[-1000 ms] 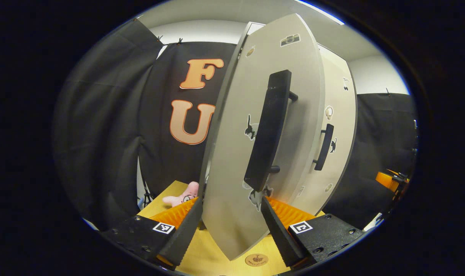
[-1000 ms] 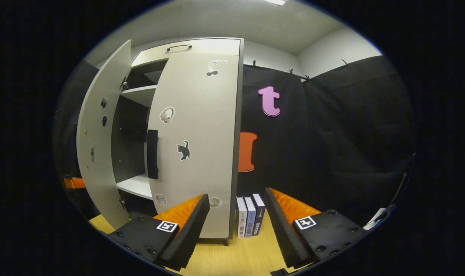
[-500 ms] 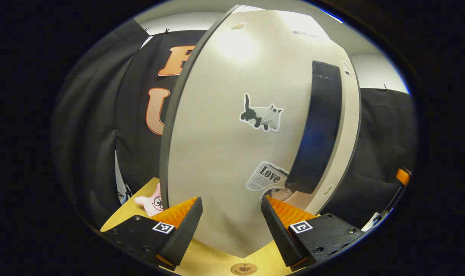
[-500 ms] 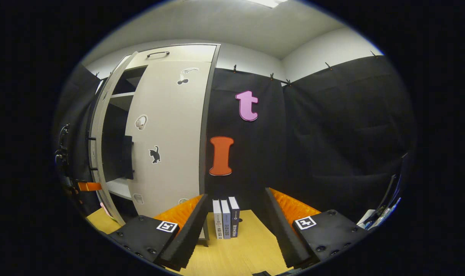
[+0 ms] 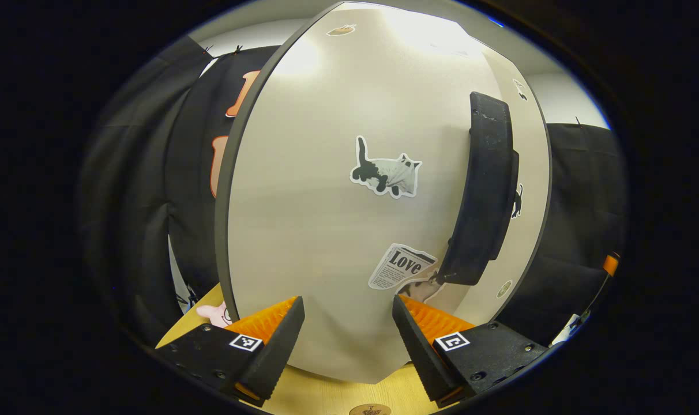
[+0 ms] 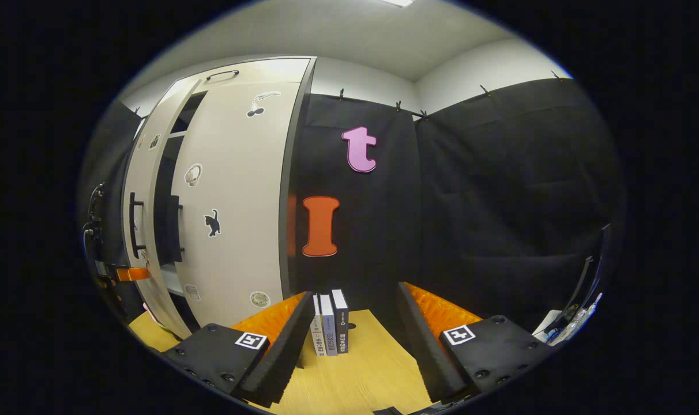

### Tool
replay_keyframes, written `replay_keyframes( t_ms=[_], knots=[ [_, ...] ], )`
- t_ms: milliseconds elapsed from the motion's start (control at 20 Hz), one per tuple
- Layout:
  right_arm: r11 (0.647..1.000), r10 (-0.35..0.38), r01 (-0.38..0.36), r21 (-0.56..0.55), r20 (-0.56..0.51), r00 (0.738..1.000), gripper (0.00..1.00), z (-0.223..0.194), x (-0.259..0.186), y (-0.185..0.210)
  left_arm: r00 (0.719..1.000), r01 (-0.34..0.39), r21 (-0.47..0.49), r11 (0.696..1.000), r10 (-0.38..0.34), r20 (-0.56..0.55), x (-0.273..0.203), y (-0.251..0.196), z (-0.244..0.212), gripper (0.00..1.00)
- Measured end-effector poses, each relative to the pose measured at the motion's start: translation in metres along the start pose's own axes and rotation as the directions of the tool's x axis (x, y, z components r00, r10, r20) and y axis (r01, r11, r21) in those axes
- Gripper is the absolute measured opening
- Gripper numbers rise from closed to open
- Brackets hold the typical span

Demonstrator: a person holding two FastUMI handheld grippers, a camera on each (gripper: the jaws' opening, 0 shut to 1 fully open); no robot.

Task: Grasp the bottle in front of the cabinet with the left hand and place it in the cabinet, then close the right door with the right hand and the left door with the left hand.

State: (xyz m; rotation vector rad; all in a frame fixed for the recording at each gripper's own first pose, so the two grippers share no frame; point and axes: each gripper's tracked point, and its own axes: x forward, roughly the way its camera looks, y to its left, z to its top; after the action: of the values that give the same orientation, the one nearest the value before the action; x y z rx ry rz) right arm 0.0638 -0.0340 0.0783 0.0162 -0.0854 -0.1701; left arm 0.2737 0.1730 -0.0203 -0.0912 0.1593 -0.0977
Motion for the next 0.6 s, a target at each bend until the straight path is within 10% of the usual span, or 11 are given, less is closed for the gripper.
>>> replay_keyframes(
  t_ms=[600],
  knots=[
    [1.000,0.015,-0.014,0.021,-0.023,1.000,0.95,-0.020,0.022,-0.008,1.000,-0.026,0.029,0.999,0.026,-0.013,0.009,-0.004,-0.001,0.95]
  ],
)
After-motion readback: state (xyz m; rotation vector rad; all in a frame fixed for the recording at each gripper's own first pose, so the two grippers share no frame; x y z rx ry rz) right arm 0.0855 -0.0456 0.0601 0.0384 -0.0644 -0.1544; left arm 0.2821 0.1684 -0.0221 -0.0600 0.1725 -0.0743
